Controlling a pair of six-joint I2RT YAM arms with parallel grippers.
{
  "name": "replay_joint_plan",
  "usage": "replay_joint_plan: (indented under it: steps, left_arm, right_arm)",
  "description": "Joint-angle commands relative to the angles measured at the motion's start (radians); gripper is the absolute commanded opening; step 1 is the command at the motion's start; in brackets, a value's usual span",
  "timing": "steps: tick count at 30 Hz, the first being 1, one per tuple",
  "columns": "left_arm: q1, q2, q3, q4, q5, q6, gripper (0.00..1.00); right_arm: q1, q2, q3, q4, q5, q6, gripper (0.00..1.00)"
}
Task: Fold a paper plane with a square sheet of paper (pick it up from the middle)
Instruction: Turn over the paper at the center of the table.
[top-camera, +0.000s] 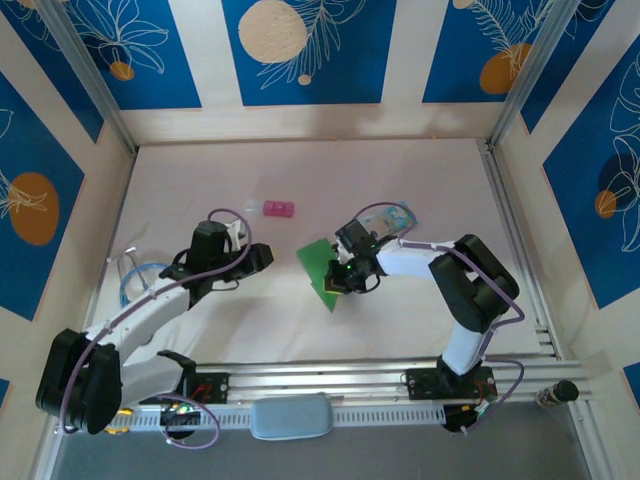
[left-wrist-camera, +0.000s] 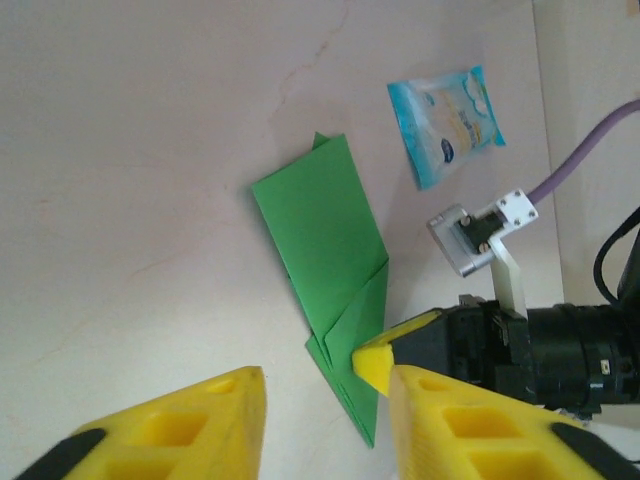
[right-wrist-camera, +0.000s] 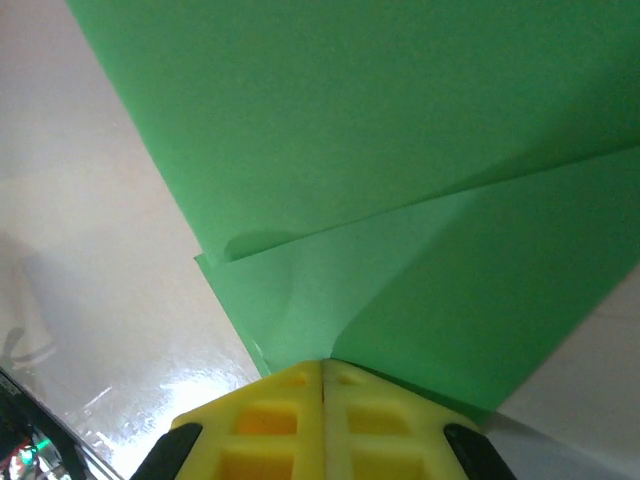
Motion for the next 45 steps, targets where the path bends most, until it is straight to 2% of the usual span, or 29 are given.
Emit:
replay_joint_plan:
  steps: [1, 10, 15, 17, 20, 23, 31, 34, 38, 42, 45]
  left_arm:
    - [0.004, 0.041, 0.032, 0.055, 0.067, -0.025, 0.32]
    - [-0.065, 0.248, 0.082, 0.178, 0.102, -0.134, 0.23]
    - [-0.119, 0.359, 0.136, 0.206, 0.091, -0.178, 0.18]
    - [-0.129, 0.393, 0.153, 0.214, 0.096, -0.190, 0.17]
    - [-0.142, 0.428, 0.173, 0.208, 0.089, -0.197, 0.16]
    - [-0.155, 0.456, 0.192, 0.196, 0.091, -0.199, 0.16]
    - [-0.199, 0.554, 0.274, 0.155, 0.116, -0.188, 0.15]
    - [-0.212, 0.580, 0.322, 0.065, 0.090, -0.156, 0.14]
    - [-0.214, 0.597, 0.328, 0.050, 0.077, -0.147, 0.14]
    - [-0.214, 0.629, 0.334, 0.040, 0.083, -0.144, 0.14]
    - [-0.215, 0.648, 0.338, 0.043, 0.089, -0.148, 0.14]
  right_arm:
    - [0.015, 0.015, 0.017, -0.021, -0.007, 0.093, 0.05]
    - [0.065, 0.011, -0.037, 0.028, 0.036, 0.432, 0.03]
    - [0.091, -0.033, -0.118, 0.236, -0.016, 0.583, 0.04]
    - [0.096, -0.063, -0.128, 0.286, -0.020, 0.561, 0.08]
    - [0.104, -0.121, -0.076, 0.147, 0.068, 0.417, 0.11]
    - [0.092, -0.208, -0.092, 0.110, 0.139, 0.320, 0.15]
    - [0.033, -0.426, -0.240, 0.133, 0.256, 0.272, 0.20]
    - [0.021, -0.484, -0.269, 0.116, 0.295, 0.269, 0.30]
    - [0.003, -0.519, -0.290, 0.111, 0.297, 0.243, 0.36]
    - [0.022, -0.507, -0.223, -0.010, 0.378, 0.193, 0.36]
    - [0.021, -0.493, -0.209, -0.022, 0.378, 0.181, 0.35]
